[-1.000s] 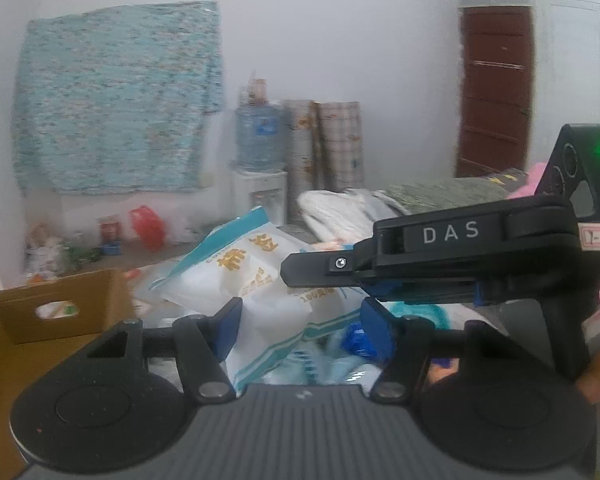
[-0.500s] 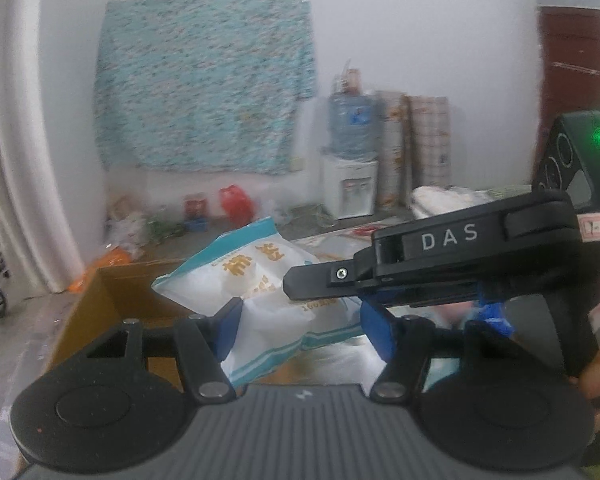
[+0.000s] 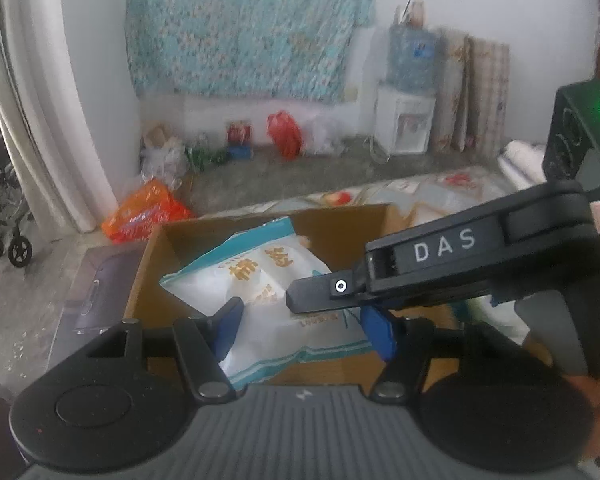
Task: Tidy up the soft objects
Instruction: 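Carry the cotton swab pack with the right tool into the cardboard box, then open the right tool to release the pack and withdraw, then reach the left tool to the blue wet wipes pack and grasp it, then lift the wet wipes pack with the left tool and carry it into the box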
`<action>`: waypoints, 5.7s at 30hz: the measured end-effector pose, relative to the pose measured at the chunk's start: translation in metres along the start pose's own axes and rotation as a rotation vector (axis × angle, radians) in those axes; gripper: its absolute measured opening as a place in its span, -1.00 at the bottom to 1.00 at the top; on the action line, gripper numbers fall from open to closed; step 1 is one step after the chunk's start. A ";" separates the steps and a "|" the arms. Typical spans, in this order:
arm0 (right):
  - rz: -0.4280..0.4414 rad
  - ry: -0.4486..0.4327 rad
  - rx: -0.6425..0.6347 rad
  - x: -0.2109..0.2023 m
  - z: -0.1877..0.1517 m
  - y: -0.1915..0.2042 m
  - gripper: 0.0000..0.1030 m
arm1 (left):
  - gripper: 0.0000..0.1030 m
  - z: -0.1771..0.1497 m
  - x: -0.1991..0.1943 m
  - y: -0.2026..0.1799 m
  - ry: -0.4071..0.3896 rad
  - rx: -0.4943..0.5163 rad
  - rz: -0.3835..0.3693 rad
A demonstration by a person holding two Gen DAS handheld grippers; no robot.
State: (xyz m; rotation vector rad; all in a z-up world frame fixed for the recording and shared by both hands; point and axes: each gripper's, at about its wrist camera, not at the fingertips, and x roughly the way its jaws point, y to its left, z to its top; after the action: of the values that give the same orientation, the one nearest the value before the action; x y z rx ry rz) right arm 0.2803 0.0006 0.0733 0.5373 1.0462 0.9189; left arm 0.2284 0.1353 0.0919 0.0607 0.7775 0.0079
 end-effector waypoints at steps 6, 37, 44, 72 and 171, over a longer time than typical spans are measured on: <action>-0.080 0.031 0.059 0.068 0.028 -0.013 -0.46 | 0.27 0.008 0.049 0.013 0.077 0.037 0.068; -0.440 0.330 0.051 0.193 0.040 -0.077 0.59 | 0.63 -0.078 -0.058 0.061 0.047 -0.081 0.147; -0.401 0.300 0.124 0.212 0.039 -0.083 0.59 | 0.64 -0.099 -0.075 0.063 0.017 -0.122 0.134; -0.007 0.050 -0.007 -0.044 -0.002 -0.070 0.71 | 1.00 -0.118 -0.150 -0.064 -0.256 -0.084 -0.206; -0.204 -0.355 0.103 -0.315 -0.091 -0.347 -0.19 | 0.33 -0.082 0.060 -0.372 0.143 -0.033 -0.553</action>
State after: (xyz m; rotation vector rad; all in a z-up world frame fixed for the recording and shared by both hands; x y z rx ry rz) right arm 0.2680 -0.4543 -0.0723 0.6401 0.8103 0.5659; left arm 0.2082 -0.2299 -0.0299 -0.1898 0.9160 -0.5039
